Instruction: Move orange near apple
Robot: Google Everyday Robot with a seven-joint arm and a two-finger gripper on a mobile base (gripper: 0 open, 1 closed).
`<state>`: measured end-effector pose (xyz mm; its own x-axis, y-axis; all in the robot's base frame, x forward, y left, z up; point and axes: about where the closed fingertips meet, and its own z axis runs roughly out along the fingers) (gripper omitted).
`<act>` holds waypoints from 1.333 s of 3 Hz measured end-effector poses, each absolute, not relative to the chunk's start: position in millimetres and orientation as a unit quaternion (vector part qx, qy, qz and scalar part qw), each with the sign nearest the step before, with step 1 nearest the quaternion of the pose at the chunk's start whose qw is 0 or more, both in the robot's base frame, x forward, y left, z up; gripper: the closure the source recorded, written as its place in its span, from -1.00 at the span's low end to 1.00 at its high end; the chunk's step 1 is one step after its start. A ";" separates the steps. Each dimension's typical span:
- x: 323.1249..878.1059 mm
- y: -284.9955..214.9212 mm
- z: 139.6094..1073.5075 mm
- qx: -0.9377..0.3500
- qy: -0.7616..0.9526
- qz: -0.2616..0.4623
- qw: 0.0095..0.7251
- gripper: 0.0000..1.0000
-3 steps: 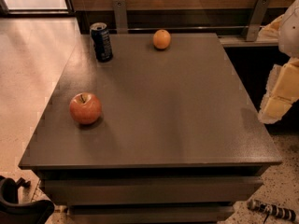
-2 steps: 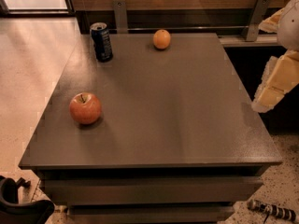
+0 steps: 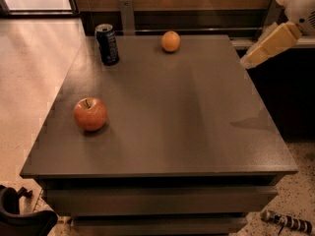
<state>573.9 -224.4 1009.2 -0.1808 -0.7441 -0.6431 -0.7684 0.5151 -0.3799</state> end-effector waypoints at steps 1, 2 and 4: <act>647.8 -207.2 1027.8 -0.454 0.723 0.056 0.518 -1.00; 681.0 -187.3 1025.6 -0.432 0.696 0.092 0.566 -1.00; 704.8 -158.9 1005.7 -0.410 0.682 0.137 0.589 -1.00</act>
Offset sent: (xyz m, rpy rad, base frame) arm 0.1438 0.0527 0.0166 0.4678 -0.2971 0.0549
